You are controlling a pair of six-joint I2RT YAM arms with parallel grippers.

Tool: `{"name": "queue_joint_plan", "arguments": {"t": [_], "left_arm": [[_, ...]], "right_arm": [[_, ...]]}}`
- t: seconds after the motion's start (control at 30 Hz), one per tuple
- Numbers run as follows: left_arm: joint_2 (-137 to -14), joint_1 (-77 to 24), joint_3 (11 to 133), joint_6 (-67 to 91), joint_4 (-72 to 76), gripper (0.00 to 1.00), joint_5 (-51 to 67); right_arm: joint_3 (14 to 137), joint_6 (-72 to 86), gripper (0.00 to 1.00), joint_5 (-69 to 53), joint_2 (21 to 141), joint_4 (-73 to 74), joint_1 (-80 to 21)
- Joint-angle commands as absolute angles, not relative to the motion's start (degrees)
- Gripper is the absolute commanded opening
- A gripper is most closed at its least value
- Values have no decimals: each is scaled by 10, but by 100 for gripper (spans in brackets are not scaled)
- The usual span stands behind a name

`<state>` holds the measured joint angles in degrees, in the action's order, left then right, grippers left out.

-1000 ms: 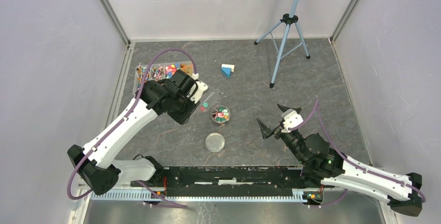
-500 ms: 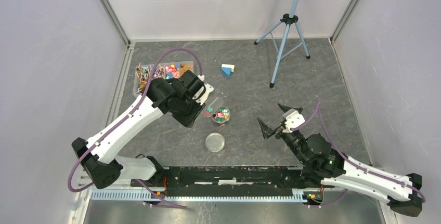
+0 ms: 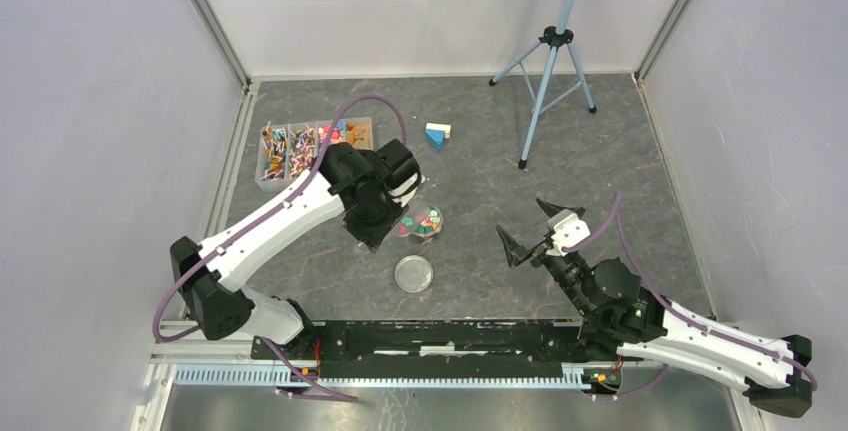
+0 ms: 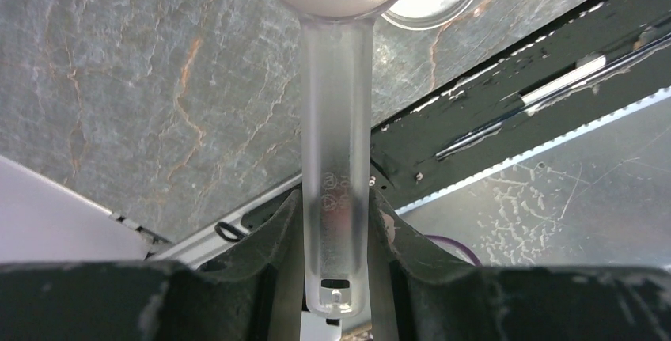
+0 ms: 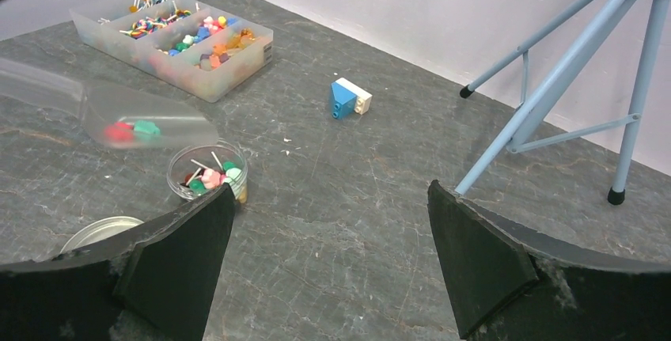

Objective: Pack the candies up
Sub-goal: Place the fake candies in the packing bottle.

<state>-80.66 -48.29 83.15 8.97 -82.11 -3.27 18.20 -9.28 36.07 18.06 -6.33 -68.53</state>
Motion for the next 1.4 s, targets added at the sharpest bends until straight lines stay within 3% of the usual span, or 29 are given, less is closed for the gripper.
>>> {"name": "queue_joint_plan", "arguments": {"t": [0.0, 0.8, 1.37], "left_arm": [[-833, -495, 869, 148, -862, 2, -65], [-919, -527, 938, 166, -943, 2, -84], [-942, -527, 921, 168, -944, 2, -86]], "right_arm": [[208, -97, 98, 363, 165, -69, -686], [198, -107, 98, 367, 147, -73, -686], [190, -101, 98, 365, 147, -79, -686]]}}
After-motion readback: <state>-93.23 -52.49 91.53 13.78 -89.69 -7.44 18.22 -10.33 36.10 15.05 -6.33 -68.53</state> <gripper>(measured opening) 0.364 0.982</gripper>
